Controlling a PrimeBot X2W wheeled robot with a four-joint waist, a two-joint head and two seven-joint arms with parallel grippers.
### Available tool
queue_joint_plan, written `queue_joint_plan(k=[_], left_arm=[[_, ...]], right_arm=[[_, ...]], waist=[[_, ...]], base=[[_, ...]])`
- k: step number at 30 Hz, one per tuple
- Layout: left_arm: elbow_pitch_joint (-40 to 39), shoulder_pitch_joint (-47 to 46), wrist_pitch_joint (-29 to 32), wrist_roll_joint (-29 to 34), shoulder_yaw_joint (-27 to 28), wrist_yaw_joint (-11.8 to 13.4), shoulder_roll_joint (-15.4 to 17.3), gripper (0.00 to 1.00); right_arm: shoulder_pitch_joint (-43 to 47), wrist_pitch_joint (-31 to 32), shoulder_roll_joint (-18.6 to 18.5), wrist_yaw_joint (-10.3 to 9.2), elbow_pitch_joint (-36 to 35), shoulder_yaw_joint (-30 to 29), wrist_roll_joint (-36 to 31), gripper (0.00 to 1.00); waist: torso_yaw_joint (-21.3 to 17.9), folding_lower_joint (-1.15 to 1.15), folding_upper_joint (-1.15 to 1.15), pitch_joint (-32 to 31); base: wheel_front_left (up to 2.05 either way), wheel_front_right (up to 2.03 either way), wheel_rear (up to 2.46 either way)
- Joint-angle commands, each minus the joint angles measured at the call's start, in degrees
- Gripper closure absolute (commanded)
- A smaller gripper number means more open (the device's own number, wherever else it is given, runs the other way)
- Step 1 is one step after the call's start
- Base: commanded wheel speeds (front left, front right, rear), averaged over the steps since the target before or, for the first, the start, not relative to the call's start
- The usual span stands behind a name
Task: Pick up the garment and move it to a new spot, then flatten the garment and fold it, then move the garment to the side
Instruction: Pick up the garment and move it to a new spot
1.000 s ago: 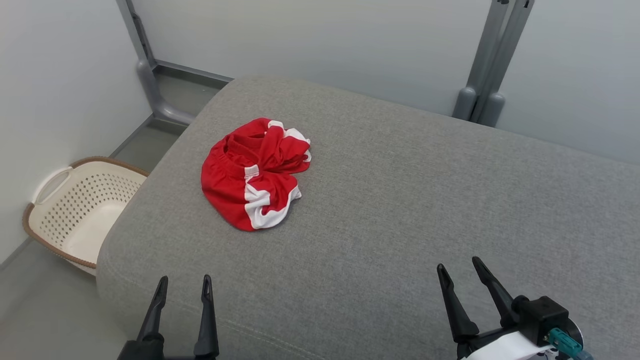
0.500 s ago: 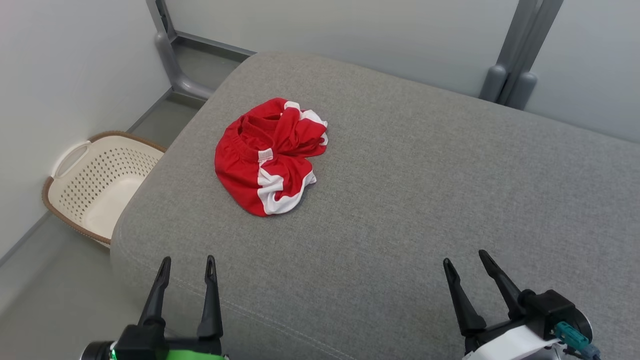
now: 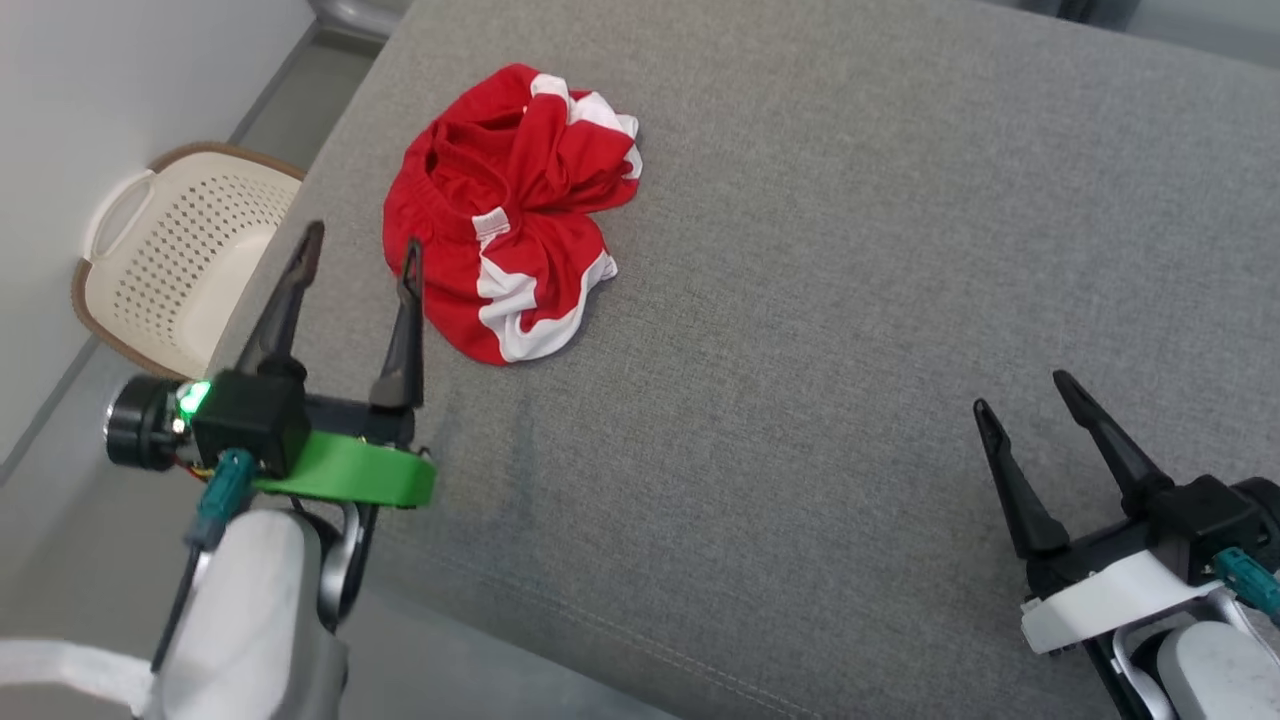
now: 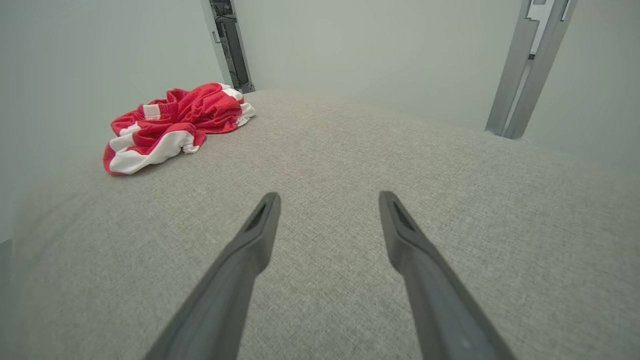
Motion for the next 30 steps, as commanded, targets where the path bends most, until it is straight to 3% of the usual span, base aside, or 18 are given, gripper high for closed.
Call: queue_joint_plan(k=[1,8,14,20,26,27,28,30], left_arm=[[2.38,-3.32,0.02,0.78,0.11,-0.45,1.18,0.0],[16.99,-19.8,9.92,-4.72,-1.63,-2.4,6.09,0.0],[24.03,-27.82,20.62,-17.32,-13.98,-2.5,14.83,0.0],[26.99,-29.67,26.4,-28.21,-22.68,-2.52,21.0,0.0],[30.37,-29.28,29.08,-35.13,-27.64,-2.54,22.57,0.0],[30.63,-29.27,28.4,-36.08,-28.51,-2.54,22.6,0.6],[30.91,-29.29,27.64,-36.88,-28.89,-2.54,22.57,1.0],[30.77,-29.23,25.53,-38.89,-29.87,-2.54,22.67,1.0]], right_arm=[[-1.26,-0.16,-0.92,0.01,-0.65,-0.37,-0.6,0.0],[-2.98,-0.16,-3.41,0.01,-3.06,-0.85,0.07,0.0],[-4.66,-0.15,-3.17,0.01,-4.49,-0.5,0.8,0.0],[-5.63,-0.14,-2.11,0.01,-5.45,-0.93,0.92,0.0],[-6.07,-0.02,-1.35,-0.03,-5.49,-1.38,0.71,0.0],[-6.2,-0.01,-1.28,-0.04,-5.35,-1.27,0.68,0.0],[-6.31,-0.01,-1.2,-0.04,-5.23,-1.19,0.7,0.0],[-6.54,0.0,-0.98,-0.05,-4.89,-1.02,0.71,0.0]], waist=[[-1.46,0.0,0.0,8.02],[-3.94,0.0,0.0,12.96],[-7.93,0.0,0.0,15.07],[-10.98,0.0,0.0,17.07],[-12.42,0.0,0.0,18.42],[-12.6,0.0,0.0,18.49],[-12.76,0.0,0.0,18.49],[-13.11,0.0,0.0,18.18]], base=[[0.0,0.0,0.0],[0.0,0.0,0.0],[0.0,0.0,0.0],[0.0,0.0,0.0],[0.0,0.0,0.0],[0.0,0.0,0.0],[0.0,0.0,0.0],[0.0,0.0,0.0]])
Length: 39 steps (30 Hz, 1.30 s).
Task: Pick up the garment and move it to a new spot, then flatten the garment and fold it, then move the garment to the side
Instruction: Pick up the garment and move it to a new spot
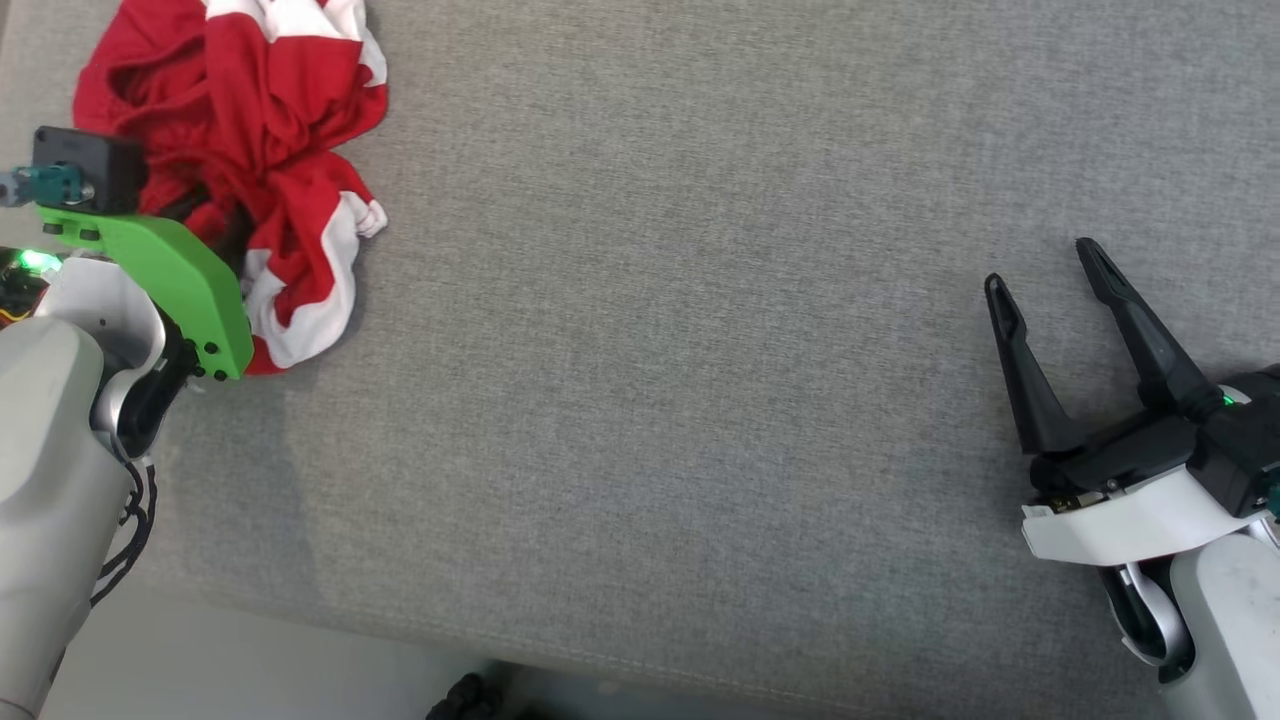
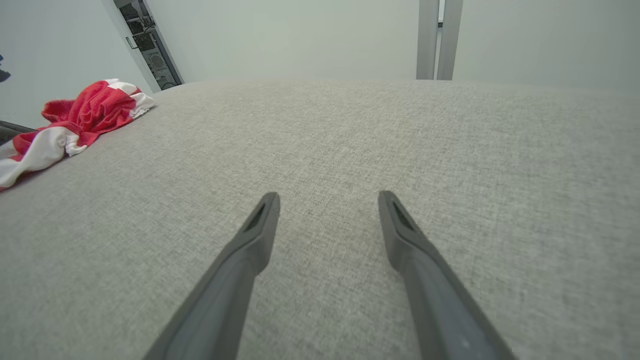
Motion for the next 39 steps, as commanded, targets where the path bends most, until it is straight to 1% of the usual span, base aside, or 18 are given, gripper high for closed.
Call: queue_joint_plan(k=[1,4,7,11,16,21,24,27,29,32,35,39], left_arm=[[0.8,0.86,-1.28,-1.16,-1.56,-0.15,-1.03,1.0],[0.54,0.33,-7.0,-2.48,-1.54,-0.2,0.2,1.0],[0.32,0.25,-13.16,-4.75,0.03,-0.16,0.85,1.0],[-2.17,1.73,-16.89,-9.38,2.09,-0.15,0.81,1.0],[-7.49,3.71,-18.78,-13.39,3.8,-0.15,1.82,1.0],[-16.39,6.04,-18.65,-16.82,5.22,0.01,2.81,1.0],[-22.32,7.51,-18.21,-18.87,6.47,1.64,3.1,1.0],[-27.73,8.61,-17.79,-18.47,6.61,4.14,3.45,1.0],[-30.81,9.19,-17.76,-17.96,6.24,6.04,2.72,1.0],[-33.96,9.01,-17.84,-17.74,5.61,8.3,0.51,1.0],[-34.79,7.95,-18.64,-17.64,4.85,9.49,-2.18,1.0],[-33.78,6.01,-20.41,-17.46,3.76,10.29,-7.28,1.0]], right_arm=[[0.25,0.2,-0.11,-0.11,1.96,-0.07,-0.1,0.0],[-0.33,0.19,0.62,-0.11,2.17,0.36,0.0,0.0],[-0.41,0.18,1.76,-0.1,2.55,0.79,0.28,0.0],[-0.41,0.11,3.86,-0.09,3.44,1.57,0.77,0.0],[0.52,0.11,7.5,-0.09,5.08,2.72,1.61,0.0],[1.81,0.11,10.72,-0.09,5.92,3.61,2.33,0.0],[2.66,0.11,12.25,-0.09,6.27,3.57,2.67,0.0],[3.1,0.11,13.25,-0.09,6.61,4.0,2.93,0.0],[3.68,0.11,13.8,-0.09,6.97,4.26,3.09,0.0],[4.0,0.11,14.25,-0.09,7.05,4.25,3.17,0.0],[3.95,0.11,14.64,-0.09,7.04,4.26,3.28,0.0],[3.54,0.11,14.9,-0.09,6.85,4.07,3.33,0.0]], waist=[[-0.78,0.0,0.0,-0.11],[-1.37,0.0,0.0,-1.55],[-2.12,0.0,0.0,-4.31],[-3.72,0.0,0.0,-8.87],[-6.78,0.0,0.0,-15.44],[-11.44,0.0,0.0,-21.14],[-15.0,0.0,0.0,-23.81],[-18.67,0.0,0.0,-25.77],[-21.23,0.0,0.0,-26.75],[-24.81,0.0,0.0,-27.26],[-27.83,0.0,0.0,-27.08],[-30.92,0.0,0.0,-26.04]], base=[[0.0,0.0,0.0],[0.0,0.0,0.0],[0.0,0.0,0.0],[0.0,0.0,0.0],[0.0,0.0,0.0],[0.0,0.0,0.0],[0.0,0.0,0.0],[0.0,0.0,0.0],[0.0,0.0,0.0],[0.0,0.0,0.0],[0.0,0.0,0.0],[0.0,0.0,0.0]])
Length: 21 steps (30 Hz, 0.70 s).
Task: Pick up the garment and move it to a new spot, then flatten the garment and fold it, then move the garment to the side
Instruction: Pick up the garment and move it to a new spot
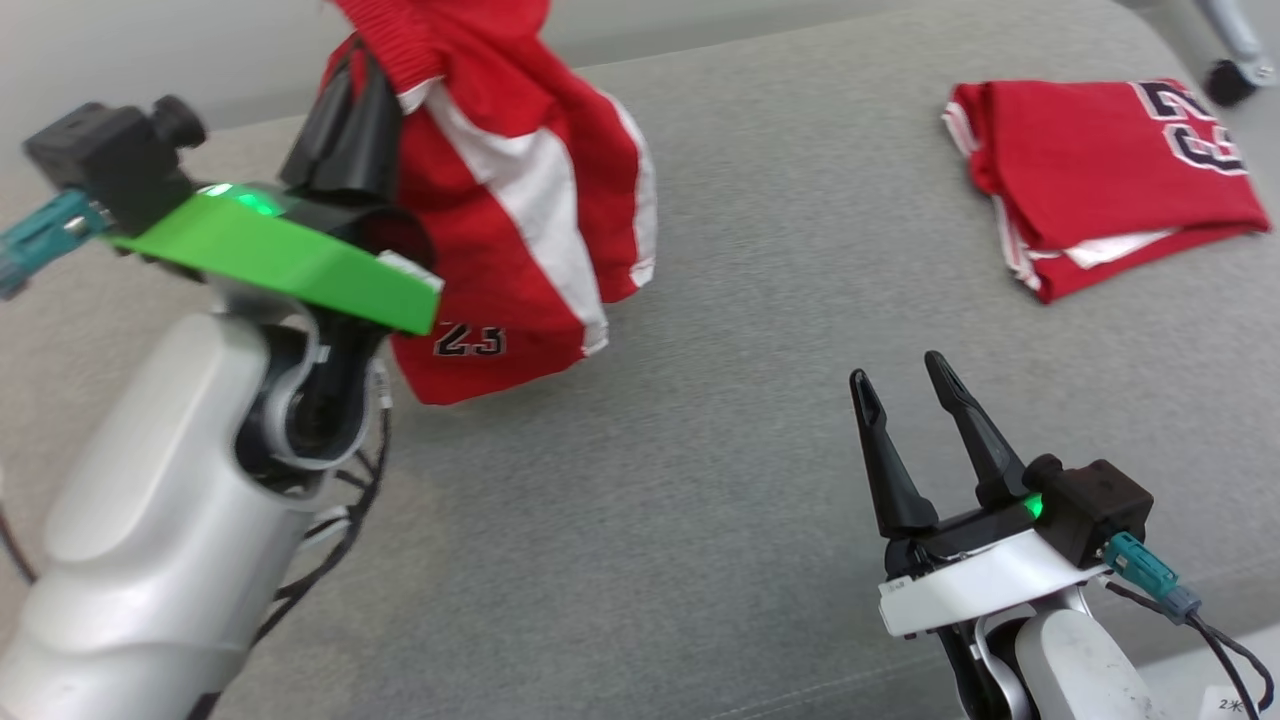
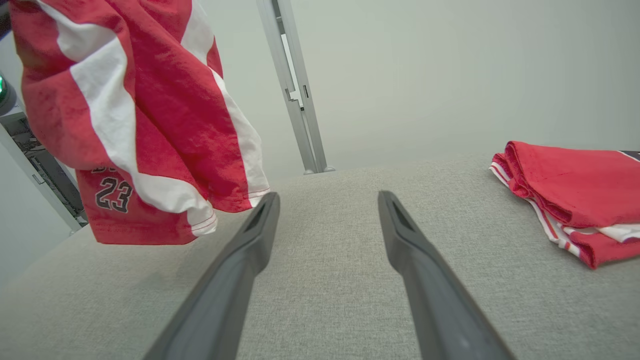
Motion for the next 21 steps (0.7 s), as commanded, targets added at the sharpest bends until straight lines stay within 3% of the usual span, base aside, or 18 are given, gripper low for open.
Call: queue_joint_plan(k=[1,9,19,21], left_arm=[[0.83,-0.97,-0.71,0.31,-0.5,0.22,-1.5,1.0],[13.41,0.62,-1.28,2.55,-7.12,-2.6,-7.6,1.0],[29.83,8.3,-4.34,2.21,-9.11,-6.7,-12.36,1.0],[31.32,9.71,-4.63,1.88,-8.75,-7.37,-13.45,0.0]], right_arm=[[-0.01,0.0,0.12,-0.05,-0.17,-0.19,0.24,0.0],[-1.47,0.0,0.89,-0.05,-0.86,-0.17,0.21,0.0],[-1.06,0.0,1.2,-0.05,-0.86,-1.68,-0.47,0.0],[-0.59,0.0,1.06,-0.05,-0.52,-1.68,-0.64,0.0]], waist=[[-7.16,0.0,0.0,-1.46],[-8.82,0.0,0.0,3.14],[-6.68,0.0,0.0,5.18],[-5.66,0.0,0.0,4.35]], base=[[0.0,0.0,0.0],[0.0,0.0,0.0],[0.0,0.0,0.0],[0.0,0.0,0.0]])
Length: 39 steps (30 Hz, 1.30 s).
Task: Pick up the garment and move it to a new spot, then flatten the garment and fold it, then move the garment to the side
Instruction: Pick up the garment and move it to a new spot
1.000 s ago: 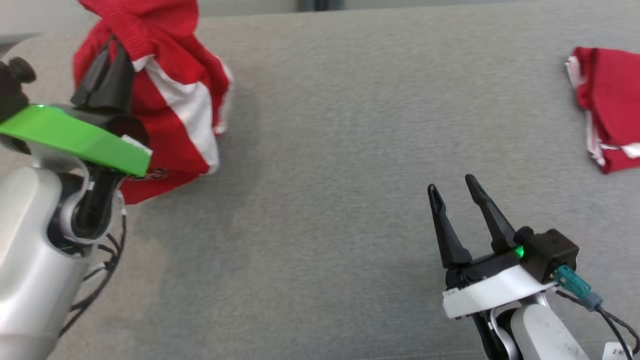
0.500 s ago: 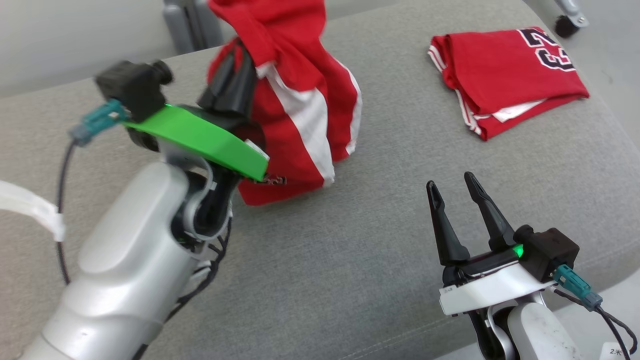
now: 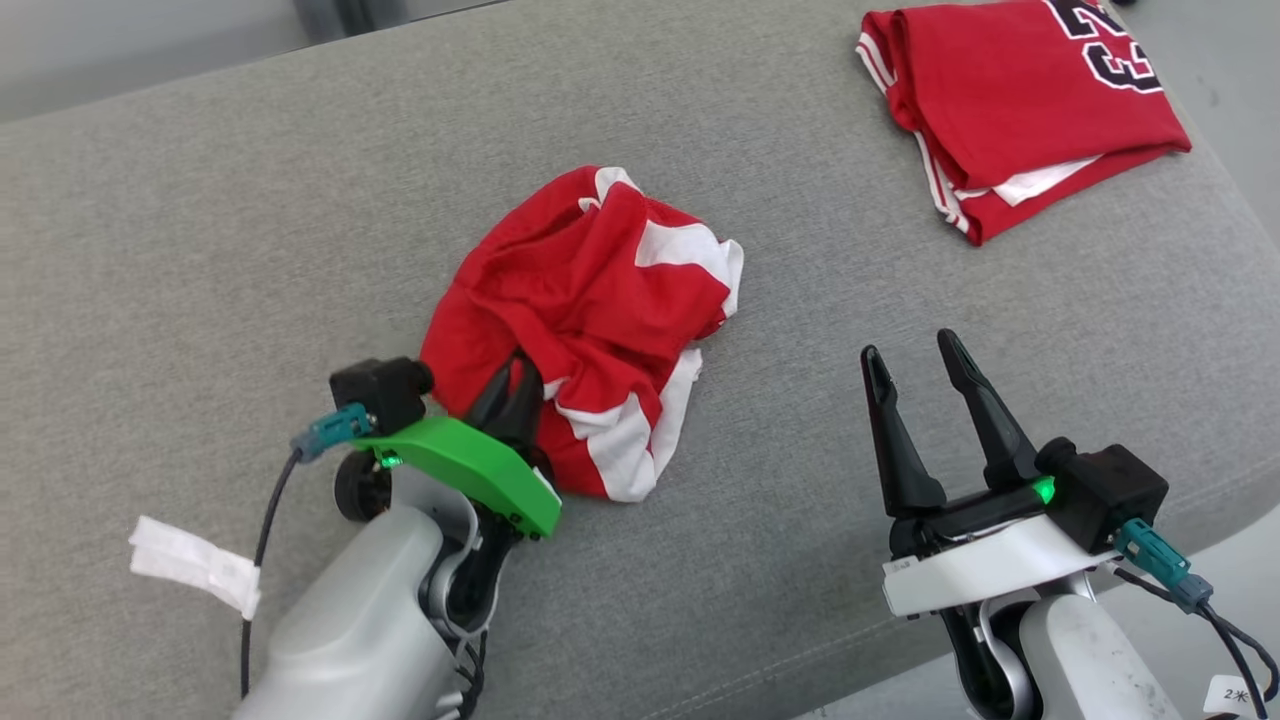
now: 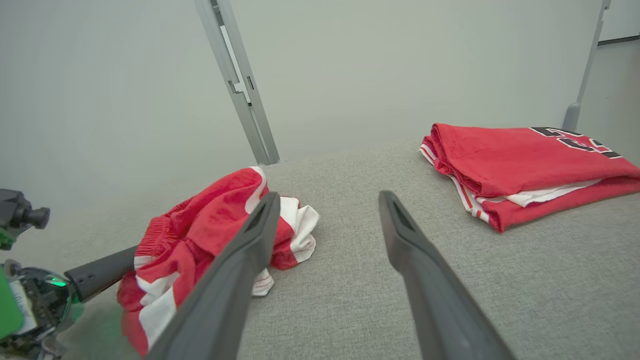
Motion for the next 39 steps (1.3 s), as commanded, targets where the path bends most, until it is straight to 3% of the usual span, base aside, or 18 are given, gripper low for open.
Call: queue_joint_plan(k=[1,5,12,19,24,29,39], left_arm=[[0.45,1.06,-0.34,0.3,0.64,-0.59,-0.51,0.0],[-1.78,2.93,-0.8,4.73,4.16,-0.08,-0.64,0.0],[-14.61,14.63,-0.61,23.32,13.78,5.05,0.27,0.0],[-26.52,28.3,-0.63,37.21,21.93,7.26,-0.26,0.0],[-34.25,36.67,-0.62,44.45,28.63,6.83,-2.41,0.0],[-38.15,42.92,-0.62,49.19,34.0,4.83,-4.57,0.0],[-38.12,47.79,-0.64,52.15,35.76,2.07,-6.19,0.0]], right_arm=[[0.83,0.0,-0.25,-0.05,0.3,0.09,-0.41,0.0],[1.75,0.0,-0.8,-0.05,0.9,0.61,-0.43,0.0],[4.26,0.0,-1.79,-0.05,1.79,1.98,0.1,0.0],[7.06,0.0,-1.85,-0.05,2.26,1.9,-0.15,0.0],[8.34,0.0,-1.96,-0.05,2.68,2.34,-1.1,0.0],[10.23,0.0,-1.93,-0.05,2.4,2.01,-1.67,0.0],[12.98,0.0,-1.64,-0.05,2.63,0.36,-2.36,0.0]], waist=[[2.09,0.0,0.0,-1.74],[4.52,0.0,0.0,-4.7],[8.71,0.0,0.0,-11.49],[11.94,0.0,0.0,-16.37],[13.26,0.0,0.0,-17.69],[14.41,0.0,0.0,-18.77],[16.16,0.0,0.0,-19.44]], base=[[0.0,0.0,0.0],[0.0,0.0,0.0],[0.0,0.0,0.0],[0.0,0.0,0.0],[0.0,0.0,0.0],[0.0,0.0,0.0],[0.0,0.0,0.0]])
